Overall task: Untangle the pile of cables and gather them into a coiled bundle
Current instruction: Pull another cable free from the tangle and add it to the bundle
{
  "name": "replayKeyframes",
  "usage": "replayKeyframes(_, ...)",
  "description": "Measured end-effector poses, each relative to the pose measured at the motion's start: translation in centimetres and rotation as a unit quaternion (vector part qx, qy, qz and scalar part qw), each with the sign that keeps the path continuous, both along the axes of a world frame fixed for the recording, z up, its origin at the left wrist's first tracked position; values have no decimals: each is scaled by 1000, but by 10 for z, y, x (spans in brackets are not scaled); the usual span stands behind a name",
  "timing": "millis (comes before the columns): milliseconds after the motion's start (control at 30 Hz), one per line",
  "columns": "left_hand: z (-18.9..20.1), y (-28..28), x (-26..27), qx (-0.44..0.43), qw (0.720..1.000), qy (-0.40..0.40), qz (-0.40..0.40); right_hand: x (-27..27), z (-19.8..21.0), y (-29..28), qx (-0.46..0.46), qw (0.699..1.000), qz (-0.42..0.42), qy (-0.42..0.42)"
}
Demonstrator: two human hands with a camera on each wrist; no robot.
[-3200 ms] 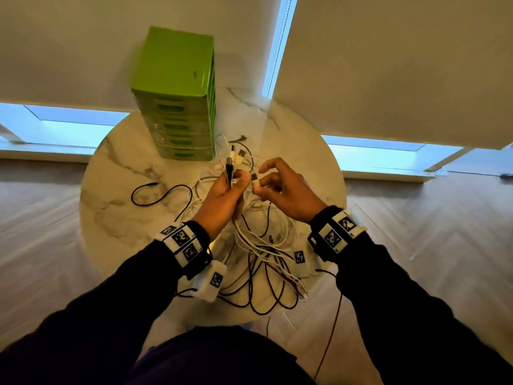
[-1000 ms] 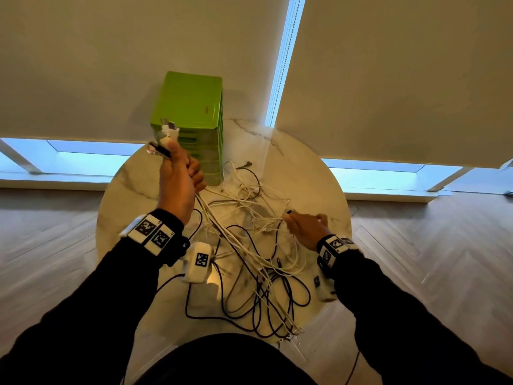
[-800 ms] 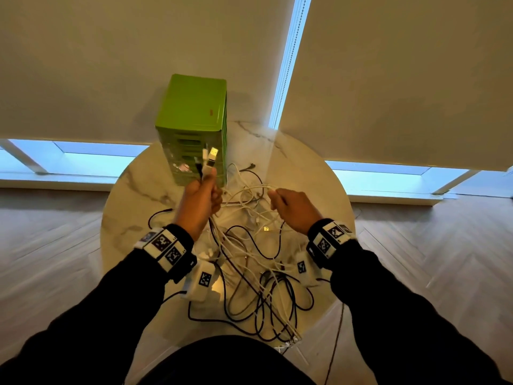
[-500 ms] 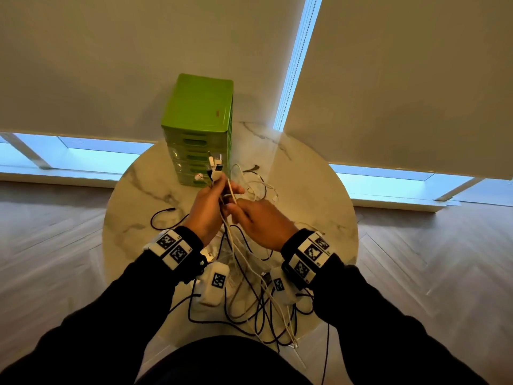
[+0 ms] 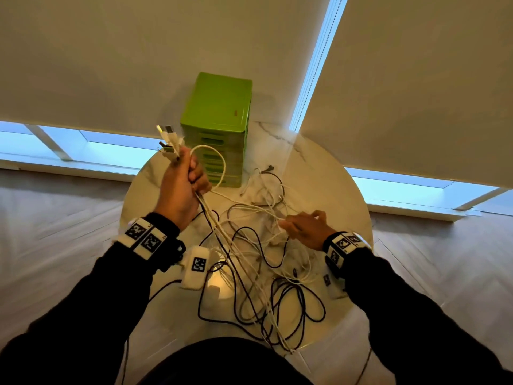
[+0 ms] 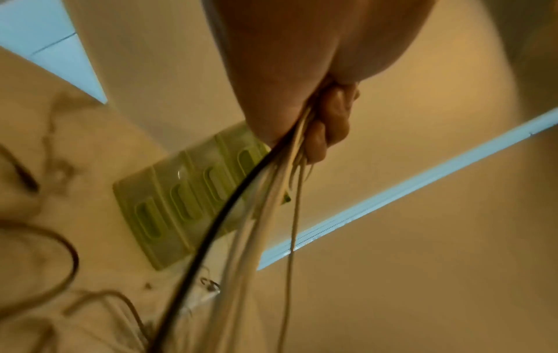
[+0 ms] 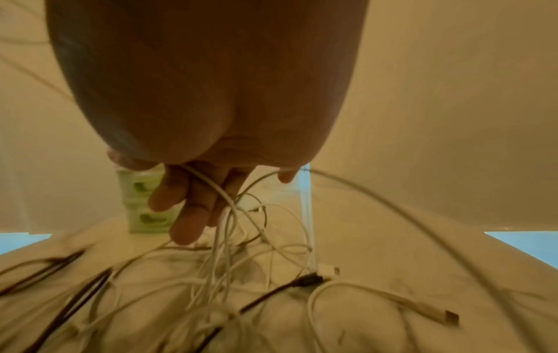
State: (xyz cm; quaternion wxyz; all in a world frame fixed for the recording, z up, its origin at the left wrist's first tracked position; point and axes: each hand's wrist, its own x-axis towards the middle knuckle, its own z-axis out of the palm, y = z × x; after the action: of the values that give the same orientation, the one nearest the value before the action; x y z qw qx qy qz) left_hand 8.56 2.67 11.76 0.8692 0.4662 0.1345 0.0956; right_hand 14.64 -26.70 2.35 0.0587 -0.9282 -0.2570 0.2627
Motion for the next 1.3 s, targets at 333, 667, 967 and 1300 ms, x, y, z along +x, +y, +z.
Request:
replayKeyframes(333, -19, -45, -19, 225, 966, 98, -78, 10, 61, 63, 180, 956, -135, -189)
replayKeyframes(667, -15, -59, -17, 179, 973, 97, -106, -39, 72, 91, 336, 938, 44, -69)
replayKeyframes(967, -5, -34, -14, 115, 991, 62, -7, -36, 23, 55, 248, 963, 39, 99)
replayKeyframes(1300, 11, 6, -28, 128, 991, 10, 36, 18, 15, 11, 26, 999, -14, -43)
